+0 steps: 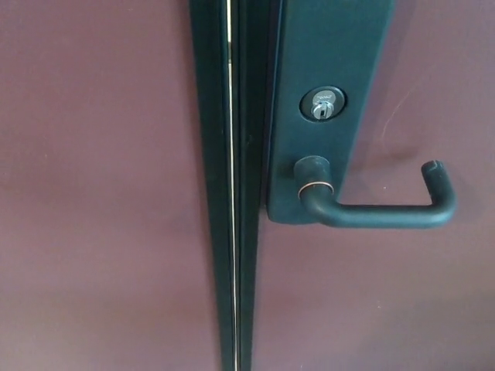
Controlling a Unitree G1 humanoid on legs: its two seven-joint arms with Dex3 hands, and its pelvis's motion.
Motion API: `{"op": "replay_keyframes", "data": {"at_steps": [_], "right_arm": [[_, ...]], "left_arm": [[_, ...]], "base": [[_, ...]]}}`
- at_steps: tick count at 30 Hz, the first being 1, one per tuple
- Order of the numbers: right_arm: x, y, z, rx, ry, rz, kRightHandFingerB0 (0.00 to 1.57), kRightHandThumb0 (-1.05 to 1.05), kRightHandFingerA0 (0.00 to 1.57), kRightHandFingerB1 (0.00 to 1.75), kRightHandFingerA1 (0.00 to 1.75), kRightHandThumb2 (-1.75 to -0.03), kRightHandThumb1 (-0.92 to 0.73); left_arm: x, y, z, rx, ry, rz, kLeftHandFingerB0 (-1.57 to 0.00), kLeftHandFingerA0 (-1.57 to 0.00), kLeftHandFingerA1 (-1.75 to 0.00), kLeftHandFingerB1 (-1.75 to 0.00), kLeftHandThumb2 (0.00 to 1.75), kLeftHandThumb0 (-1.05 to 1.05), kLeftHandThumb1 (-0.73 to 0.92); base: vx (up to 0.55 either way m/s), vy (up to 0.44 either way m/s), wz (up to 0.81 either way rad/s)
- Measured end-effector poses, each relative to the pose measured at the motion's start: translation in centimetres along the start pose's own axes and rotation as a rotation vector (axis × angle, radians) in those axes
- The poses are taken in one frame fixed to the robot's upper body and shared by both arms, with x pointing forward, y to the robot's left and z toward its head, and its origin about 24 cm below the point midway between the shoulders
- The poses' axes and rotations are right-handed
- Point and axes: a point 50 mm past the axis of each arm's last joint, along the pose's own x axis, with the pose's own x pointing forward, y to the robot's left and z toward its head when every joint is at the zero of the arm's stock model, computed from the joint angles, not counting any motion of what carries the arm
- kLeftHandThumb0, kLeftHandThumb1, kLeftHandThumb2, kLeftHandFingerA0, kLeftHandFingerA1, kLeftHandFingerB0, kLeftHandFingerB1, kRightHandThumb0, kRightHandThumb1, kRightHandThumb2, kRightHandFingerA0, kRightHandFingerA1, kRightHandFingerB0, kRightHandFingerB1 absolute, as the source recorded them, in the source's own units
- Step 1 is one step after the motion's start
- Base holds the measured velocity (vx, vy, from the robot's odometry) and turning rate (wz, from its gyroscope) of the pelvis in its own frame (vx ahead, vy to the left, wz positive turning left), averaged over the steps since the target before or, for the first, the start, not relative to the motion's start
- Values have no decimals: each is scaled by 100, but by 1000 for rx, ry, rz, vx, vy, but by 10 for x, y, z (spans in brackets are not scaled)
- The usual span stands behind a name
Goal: The robot walks towards the door handle and put its right hand on it and twist the handle
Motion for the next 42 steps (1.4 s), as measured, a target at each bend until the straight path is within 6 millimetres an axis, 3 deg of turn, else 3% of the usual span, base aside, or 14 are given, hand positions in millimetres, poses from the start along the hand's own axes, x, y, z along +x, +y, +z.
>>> {"op": "replay_keyframes", "data": {"at_steps": [5,6,7,14,15,18,22,23,31,39,40,41,42], "right_arm": [[-14,-37,23,6,-120,-73,57,-37,68,46,53,-55,-54],[-18,-44,29,7,-147,-86,48,-36,67,59,69,-81,-40],[-21,-50,34,8,-174,-99,48,-39,67,59,70,-82,-41],[-47,-85,84,31,-412,-159,48,-46,69,59,74,-83,-40],[-50,-87,90,33,-439,-161,56,-49,67,48,63,-56,-47],[-63,-95,116,34,-565,-159,54,-53,65,49,64,-59,-44],[-79,-99,154,24,-748,-129,56,-50,66,45,62,-55,-50],[-83,-99,162,23,-789,-118,50,-56,61,54,66,-78,-39],[-114,-87,225,15,-1135,34,48,-60,60,53,65,-78,-39],[-123,-66,253,9,-1253,181,47,-63,59,52,63,-78,-38],[-123,-65,253,8,-1252,186,51,-65,61,38,48,-56,-48],[-122,-60,258,-1,-1262,214,45,-68,56,48,57,-77,-39],[-123,-55,264,-16,-1282,248,45,-68,56,48,57,-77,-39]], "left_arm": [[1,0,2,-2,-5,1,-44,-59,-46,-39,59,-26,65],[1,0,3,-3,-6,1,-43,-59,-46,-39,59,-25,65],[1,0,3,-3,-7,1,-43,-59,-46,-38,59,-25,64],[1,1,5,-3,-12,3,-43,-62,-47,-38,58,-25,61],[1,1,6,-3,-13,4,-43,-62,-47,-38,58,-25,61],[2,2,6,-3,-13,5,-43,-62,-47,-38,58,-26,60],[2,3,7,-3,-15,7,-43,-62,-47,-38,57,-27,58],[2,3,8,-4,-17,8,-43,-61,-47,-38,57,-27,57],[4,7,12,-1,-21,18,-42,-60,-47,-38,57,-28,56],[4,8,14,-9,-22,17,-42,-58,-46,-38,57,-28,56],[4,8,14,-10,-22,17,-42,-58,-46,-38,57,-28,56],[4,9,13,-11,-18,17,-41,-58,-46,-38,57,-28,56],[4,9,14,-11,-19,17,-41,-58,-46,-38,57,-28,56]], "base": [[0,0,0],[0,0,0],[0,0,0],[0,0,0],[0,0,0],[0,0,0],[0,0,0],[0,0,0],[0,0,0],[0,0,0],[0,0,0],[0,0,0],[0,0,0]]}}
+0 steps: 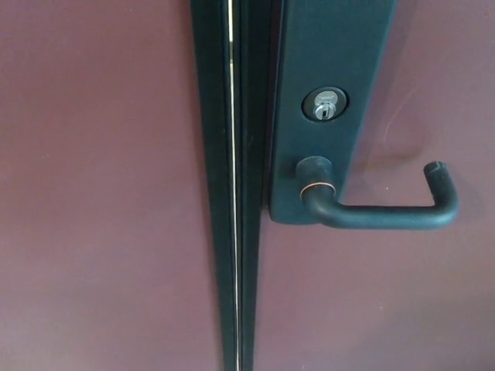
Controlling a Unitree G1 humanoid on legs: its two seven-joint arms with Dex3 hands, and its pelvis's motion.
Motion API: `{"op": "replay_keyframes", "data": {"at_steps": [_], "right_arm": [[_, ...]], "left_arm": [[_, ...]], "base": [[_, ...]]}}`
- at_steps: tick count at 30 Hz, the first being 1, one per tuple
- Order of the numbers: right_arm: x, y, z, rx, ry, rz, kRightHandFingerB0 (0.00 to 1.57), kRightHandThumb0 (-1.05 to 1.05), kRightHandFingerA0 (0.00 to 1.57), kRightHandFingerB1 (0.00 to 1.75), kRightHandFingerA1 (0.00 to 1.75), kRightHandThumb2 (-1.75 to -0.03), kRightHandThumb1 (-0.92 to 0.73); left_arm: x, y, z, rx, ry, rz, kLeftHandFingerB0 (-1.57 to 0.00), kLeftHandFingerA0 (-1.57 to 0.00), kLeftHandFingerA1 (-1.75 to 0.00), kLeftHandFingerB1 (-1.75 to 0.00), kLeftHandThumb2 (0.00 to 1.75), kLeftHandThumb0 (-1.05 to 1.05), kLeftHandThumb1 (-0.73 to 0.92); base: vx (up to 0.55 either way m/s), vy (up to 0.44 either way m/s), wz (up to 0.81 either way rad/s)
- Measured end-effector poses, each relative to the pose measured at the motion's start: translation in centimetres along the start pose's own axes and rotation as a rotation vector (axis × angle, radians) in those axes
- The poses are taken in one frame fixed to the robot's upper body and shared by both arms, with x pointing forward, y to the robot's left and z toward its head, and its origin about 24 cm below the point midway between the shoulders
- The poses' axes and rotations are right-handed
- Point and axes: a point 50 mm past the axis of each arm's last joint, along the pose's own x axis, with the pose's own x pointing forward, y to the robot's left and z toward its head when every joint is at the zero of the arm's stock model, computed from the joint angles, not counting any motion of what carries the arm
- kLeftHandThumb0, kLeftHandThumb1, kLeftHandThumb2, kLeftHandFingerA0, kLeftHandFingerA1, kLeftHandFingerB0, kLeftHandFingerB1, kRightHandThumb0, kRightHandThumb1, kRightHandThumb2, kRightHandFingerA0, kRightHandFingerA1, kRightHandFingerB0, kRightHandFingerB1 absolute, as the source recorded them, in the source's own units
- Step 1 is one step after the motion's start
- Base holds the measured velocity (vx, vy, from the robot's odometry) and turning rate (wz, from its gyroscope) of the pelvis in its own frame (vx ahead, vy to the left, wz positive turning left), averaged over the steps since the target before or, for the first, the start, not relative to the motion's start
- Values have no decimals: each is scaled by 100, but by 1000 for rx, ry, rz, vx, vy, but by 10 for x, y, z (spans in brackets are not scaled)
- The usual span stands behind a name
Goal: The robot walks towards the door handle and put its right hand on it and twist the handle
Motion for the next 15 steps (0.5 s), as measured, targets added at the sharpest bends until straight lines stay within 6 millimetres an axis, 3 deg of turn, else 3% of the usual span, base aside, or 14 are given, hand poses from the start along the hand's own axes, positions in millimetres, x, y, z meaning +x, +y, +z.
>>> {"op": "replay_keyframes", "data": {"at_steps": [1,2,10,11,15], "right_arm": [[5,4,2,4,-18,29,45,-68,56,48,57,-77,-39],[11,8,4,6,-35,62,50,-66,59,38,46,-55,-47],[36,41,5,47,-64,226,49,-65,57,38,45,-55,-46],[39,47,4,49,-60,246,45,-66,52,46,51,-73,-38],[48,63,-1,56,-52,300,44,-65,50,45,50,-72,-38]], "left_arm": [[0,0,2,-1,-5,0,-41,-58,-46,-38,57,-28,56],[1,0,5,-2,-12,1,-41,-58,-46,-38,57,-29,56],[2,-1,9,12,-24,-4,-41,-57,-46,-38,57,-29,56],[2,-1,11,16,-28,-5,-42,-56,-45,-38,57,-29,56],[3,-2,13,27,-34,-6,-43,-56,-45,-38,56,-29,55]], "base": [[0,0,0],[0,0,0],[0,0,0],[0,0,0],[0,0,0]]}}
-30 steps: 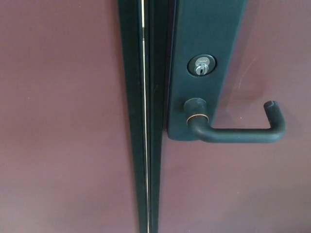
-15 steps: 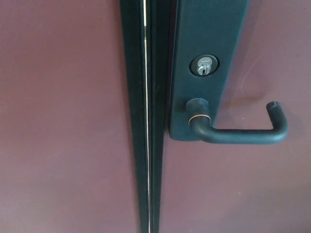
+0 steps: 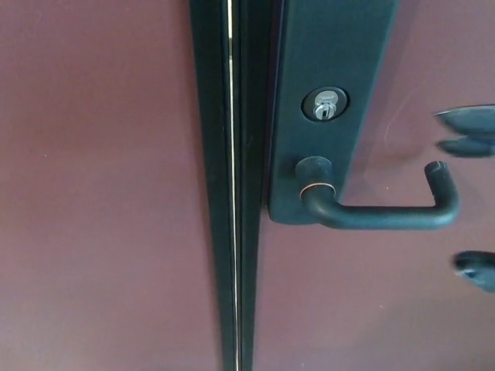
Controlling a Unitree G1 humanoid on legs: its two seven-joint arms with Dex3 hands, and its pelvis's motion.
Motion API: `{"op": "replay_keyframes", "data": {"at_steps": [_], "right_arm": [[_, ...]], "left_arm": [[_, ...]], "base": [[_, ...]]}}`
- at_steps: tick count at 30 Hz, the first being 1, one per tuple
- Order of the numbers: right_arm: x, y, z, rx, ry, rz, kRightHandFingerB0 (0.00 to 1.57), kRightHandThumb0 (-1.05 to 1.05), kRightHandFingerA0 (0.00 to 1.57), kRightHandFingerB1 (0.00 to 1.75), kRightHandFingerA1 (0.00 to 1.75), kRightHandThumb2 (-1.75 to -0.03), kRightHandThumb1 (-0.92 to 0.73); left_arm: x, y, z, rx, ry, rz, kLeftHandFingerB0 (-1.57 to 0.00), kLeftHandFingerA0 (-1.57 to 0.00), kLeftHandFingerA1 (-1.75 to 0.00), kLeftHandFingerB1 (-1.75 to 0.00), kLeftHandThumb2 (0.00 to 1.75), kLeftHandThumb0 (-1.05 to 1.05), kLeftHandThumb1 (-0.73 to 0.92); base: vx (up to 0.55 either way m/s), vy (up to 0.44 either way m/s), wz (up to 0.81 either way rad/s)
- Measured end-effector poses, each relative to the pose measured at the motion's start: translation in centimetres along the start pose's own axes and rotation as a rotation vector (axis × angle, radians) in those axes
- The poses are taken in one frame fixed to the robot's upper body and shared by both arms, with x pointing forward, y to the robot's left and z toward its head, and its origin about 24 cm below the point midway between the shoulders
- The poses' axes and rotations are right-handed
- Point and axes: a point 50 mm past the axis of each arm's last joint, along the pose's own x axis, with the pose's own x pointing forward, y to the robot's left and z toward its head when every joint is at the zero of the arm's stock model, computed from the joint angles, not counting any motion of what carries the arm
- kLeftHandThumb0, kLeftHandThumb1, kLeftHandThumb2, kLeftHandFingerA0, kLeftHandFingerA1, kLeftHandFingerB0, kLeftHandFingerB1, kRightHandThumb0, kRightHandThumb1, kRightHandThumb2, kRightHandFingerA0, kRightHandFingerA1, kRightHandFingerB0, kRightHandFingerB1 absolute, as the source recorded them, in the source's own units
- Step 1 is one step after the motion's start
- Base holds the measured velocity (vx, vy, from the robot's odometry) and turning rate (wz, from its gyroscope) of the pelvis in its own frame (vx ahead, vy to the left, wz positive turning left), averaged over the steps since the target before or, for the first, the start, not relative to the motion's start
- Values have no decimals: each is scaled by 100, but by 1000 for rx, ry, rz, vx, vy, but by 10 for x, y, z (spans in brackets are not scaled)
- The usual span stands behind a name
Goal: The robot walks towards the door handle and put its right hand on it and twist the handle
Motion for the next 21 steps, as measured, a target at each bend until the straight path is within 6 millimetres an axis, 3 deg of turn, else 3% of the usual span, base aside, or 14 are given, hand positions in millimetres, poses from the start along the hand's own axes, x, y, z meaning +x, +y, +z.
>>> {"op": "replay_keyframes", "data": {"at_steps": [6,7,13,14,15,19,20,21], "right_arm": [[21,18,-8,-22,15,82,40,-65,46,43,48,-71,-39],[23,20,-9,-29,20,93,43,-61,49,35,40,-55,-46],[38,35,-20,-82,80,163,36,-60,39,34,38,-55,-47],[40,38,-22,-92,93,175,28,-64,31,41,46,-75,-41],[42,41,-24,-100,105,188,32,-60,32,32,37,-55,-47],[45,50,-28,-136,143,231,30,-60,27,32,35,-55,-46],[46,51,-28,-145,151,237,11,-28,12,50,52,-83,-20],[46,53,-30,-155,162,243,10,-28,11,49,52,-83,-20]], "left_arm": [[1,0,4,3,-9,2,-43,-56,-44,-38,56,-29,54],[1,0,4,3,-10,2,-43,-56,-44,-38,56,-30,54],[2,0,7,4,-17,2,-43,-56,-44,-38,56,-30,53],[2,0,7,4,-18,3,-43,-56,-44,-38,56,-30,53],[2,0,8,5,-18,3,-43,-56,-44,-38,56,-30,53],[2,0,8,10,-18,3,-43,-56,-44,-38,56,-30,53],[2,0,9,11,-19,4,-42,-56,-44,-38,56,-30,53],[2,0,9,13,-20,3,-42,-56,-44,-38,56,-30,53]], "base": [[0,0,0],[0,0,0],[0,0,0],[0,0,0],[0,0,0],[0,0,0],[0,0,0],[0,0,0]]}}
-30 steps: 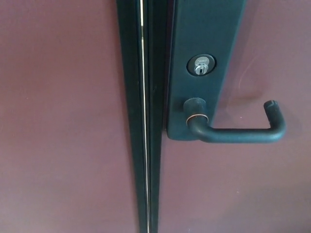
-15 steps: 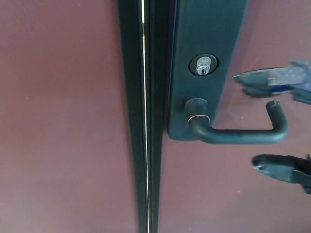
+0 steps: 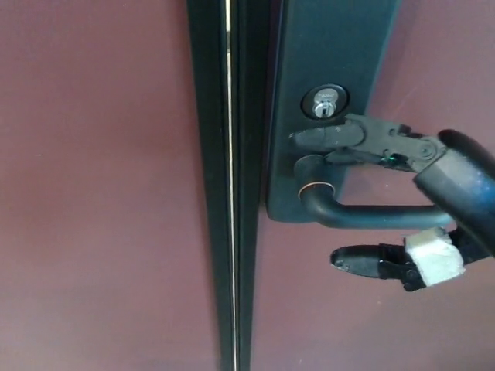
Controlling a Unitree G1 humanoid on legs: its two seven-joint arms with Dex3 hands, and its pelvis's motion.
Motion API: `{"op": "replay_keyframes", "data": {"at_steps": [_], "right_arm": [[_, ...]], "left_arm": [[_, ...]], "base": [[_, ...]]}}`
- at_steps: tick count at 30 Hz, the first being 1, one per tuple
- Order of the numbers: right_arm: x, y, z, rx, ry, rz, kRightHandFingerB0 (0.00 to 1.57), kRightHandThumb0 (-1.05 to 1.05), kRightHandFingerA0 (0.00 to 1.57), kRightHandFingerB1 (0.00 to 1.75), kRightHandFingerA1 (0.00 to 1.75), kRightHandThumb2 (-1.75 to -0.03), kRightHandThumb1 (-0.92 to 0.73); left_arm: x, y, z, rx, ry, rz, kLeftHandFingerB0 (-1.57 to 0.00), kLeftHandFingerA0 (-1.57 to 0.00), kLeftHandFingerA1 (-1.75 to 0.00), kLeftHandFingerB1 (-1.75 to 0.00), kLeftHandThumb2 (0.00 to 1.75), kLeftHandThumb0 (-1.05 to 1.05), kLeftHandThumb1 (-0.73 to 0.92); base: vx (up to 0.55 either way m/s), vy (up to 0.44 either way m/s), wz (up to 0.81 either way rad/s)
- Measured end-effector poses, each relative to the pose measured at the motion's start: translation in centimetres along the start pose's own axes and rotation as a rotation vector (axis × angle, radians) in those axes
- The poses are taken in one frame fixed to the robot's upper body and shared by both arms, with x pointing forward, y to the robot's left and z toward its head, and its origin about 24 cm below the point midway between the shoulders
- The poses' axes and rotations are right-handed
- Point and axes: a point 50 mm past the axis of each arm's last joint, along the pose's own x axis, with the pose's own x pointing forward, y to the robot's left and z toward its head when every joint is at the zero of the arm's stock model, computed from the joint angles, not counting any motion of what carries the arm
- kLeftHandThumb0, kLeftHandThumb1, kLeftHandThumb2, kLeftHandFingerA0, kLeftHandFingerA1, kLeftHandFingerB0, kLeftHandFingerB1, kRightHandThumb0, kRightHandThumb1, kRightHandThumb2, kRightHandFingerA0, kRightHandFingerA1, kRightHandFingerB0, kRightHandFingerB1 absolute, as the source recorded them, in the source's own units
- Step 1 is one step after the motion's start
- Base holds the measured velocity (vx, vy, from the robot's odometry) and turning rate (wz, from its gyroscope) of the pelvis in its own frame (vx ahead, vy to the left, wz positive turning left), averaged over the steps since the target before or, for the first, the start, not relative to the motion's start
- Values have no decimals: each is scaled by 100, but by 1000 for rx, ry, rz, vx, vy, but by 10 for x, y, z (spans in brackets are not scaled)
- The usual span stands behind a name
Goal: The robot walks towards the door handle and put its right hand on it and twist the handle
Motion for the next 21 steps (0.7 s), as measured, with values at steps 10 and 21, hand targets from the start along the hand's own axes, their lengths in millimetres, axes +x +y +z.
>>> {"op": "replay_keyframes", "data": {"at_steps": [10,21], "right_arm": [[10,18,-16,-15,136,69,8,-29,8,48,51,-83,-22],[19,24,-17,-51,161,58,21,-58,19,30,32,-55,-50]], "left_arm": [[0,0,0,18,-1,3,-43,-56,-44,-38,56,-30,53],[0,1,1,15,0,6,-43,-56,-44,-38,56,-30,53]], "base": [[0,0,0],[0,0,0]]}}
